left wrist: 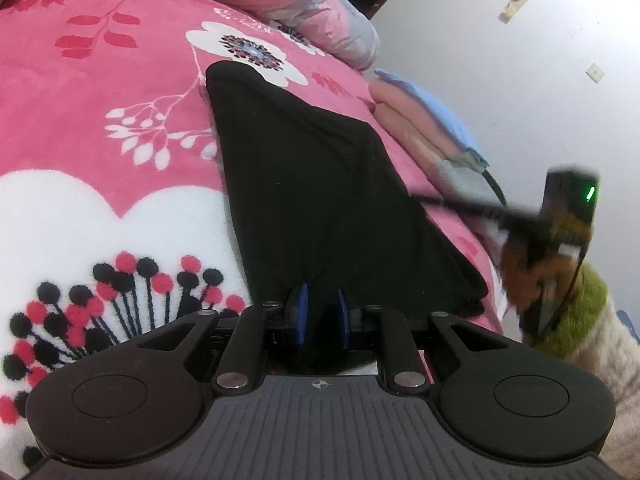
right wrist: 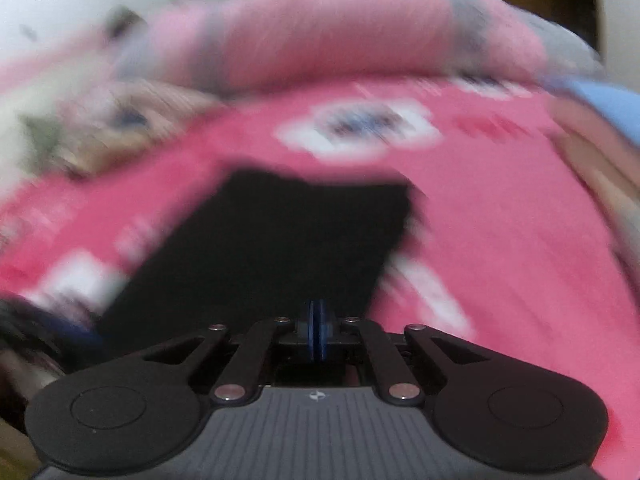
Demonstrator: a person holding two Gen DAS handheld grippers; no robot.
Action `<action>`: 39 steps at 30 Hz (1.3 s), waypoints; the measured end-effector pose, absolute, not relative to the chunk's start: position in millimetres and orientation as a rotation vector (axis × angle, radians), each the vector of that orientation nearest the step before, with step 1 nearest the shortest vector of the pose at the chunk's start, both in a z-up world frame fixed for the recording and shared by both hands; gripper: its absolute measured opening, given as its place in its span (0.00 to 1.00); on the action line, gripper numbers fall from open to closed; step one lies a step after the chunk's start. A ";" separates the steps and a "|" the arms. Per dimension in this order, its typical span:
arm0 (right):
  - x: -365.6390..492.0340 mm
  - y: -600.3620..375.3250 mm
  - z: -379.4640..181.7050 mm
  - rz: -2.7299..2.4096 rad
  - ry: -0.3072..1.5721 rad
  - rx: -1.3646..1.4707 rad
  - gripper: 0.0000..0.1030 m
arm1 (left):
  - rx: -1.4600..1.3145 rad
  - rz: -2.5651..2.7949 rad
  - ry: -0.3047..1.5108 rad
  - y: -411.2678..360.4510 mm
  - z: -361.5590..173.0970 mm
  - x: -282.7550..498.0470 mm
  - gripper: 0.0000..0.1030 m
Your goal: Fold clothes
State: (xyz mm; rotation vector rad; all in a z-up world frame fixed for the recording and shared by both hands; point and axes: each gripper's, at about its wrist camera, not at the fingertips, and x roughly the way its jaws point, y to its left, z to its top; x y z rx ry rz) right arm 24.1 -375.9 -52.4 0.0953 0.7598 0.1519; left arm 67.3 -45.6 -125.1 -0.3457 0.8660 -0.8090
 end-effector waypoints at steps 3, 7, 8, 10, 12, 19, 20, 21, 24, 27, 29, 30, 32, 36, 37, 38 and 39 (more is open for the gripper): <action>2.8 -401.3 -41.7 -0.024 0.748 0.150 0.02 | -0.350 -0.807 0.868 -45.6 -125.0 68.1 0.17; -16.8 -367.7 -13.4 0.116 0.655 0.093 0.02 | -0.348 -0.798 0.869 -46.8 -124.0 68.2 0.17; -16.3 -352.1 -14.2 0.169 0.661 0.043 0.02 | -0.344 -0.795 0.867 -47.5 -123.7 67.7 0.17; -15.1 -327.3 -21.7 0.258 0.693 -0.053 0.02 | -0.334 -0.788 0.864 -48.6 -122.6 65.9 0.17; -19.2 -318.5 -39.0 0.261 0.777 -0.175 0.00 | -0.328 -0.783 0.861 -49.3 -121.5 64.6 0.17; -44.6 -357.5 -18.2 0.010 0.775 -0.193 0.02 | -0.335 -0.782 0.855 -47.1 -122.3 63.8 0.17; -46.6 -349.6 -13.4 0.037 0.739 -0.185 0.02 | -0.336 -0.782 0.856 -47.0 -122.0 63.8 0.17; -48.0 -339.8 -12.4 0.073 0.700 -0.200 0.02 | -0.336 -0.779 0.857 -47.4 -121.7 63.6 0.17; -37.3 -305.1 -19.4 0.167 0.620 -0.233 0.02 | -0.334 -0.770 0.858 -48.8 -121.0 62.9 0.17; -10.0 -309.0 -49.2 0.129 0.667 -0.243 0.01 | -0.334 -0.765 0.861 -49.2 -120.0 63.0 0.17; -3.9 -334.6 -57.9 0.003 0.699 -0.176 0.02 | -0.340 -0.767 0.862 -48.0 -120.6 63.3 0.17; -2.7 -350.0 -59.5 -0.065 0.714 -0.123 0.02 | -0.343 -0.768 0.862 -47.3 -120.9 63.4 0.17; -7.0 -370.8 -53.9 -0.145 0.699 -0.043 0.02 | -0.350 -0.773 0.864 -46.4 -122.0 64.4 0.17; -8.9 -348.9 -34.5 -0.023 0.606 -0.017 0.02 | -0.360 -0.781 0.866 -45.2 -123.1 65.5 0.17; -6.4 -337.5 -32.9 0.041 0.593 -0.025 0.02 | -0.361 -0.781 0.866 -45.0 -123.1 65.2 0.17; -2.9 -326.5 -32.5 0.104 0.582 -0.037 0.02 | -0.362 -0.780 0.866 -44.8 -123.0 64.9 0.17; 4.8 -318.6 -37.2 0.151 0.590 -0.061 0.01 | -0.363 -0.779 0.866 -44.6 -123.0 64.6 0.17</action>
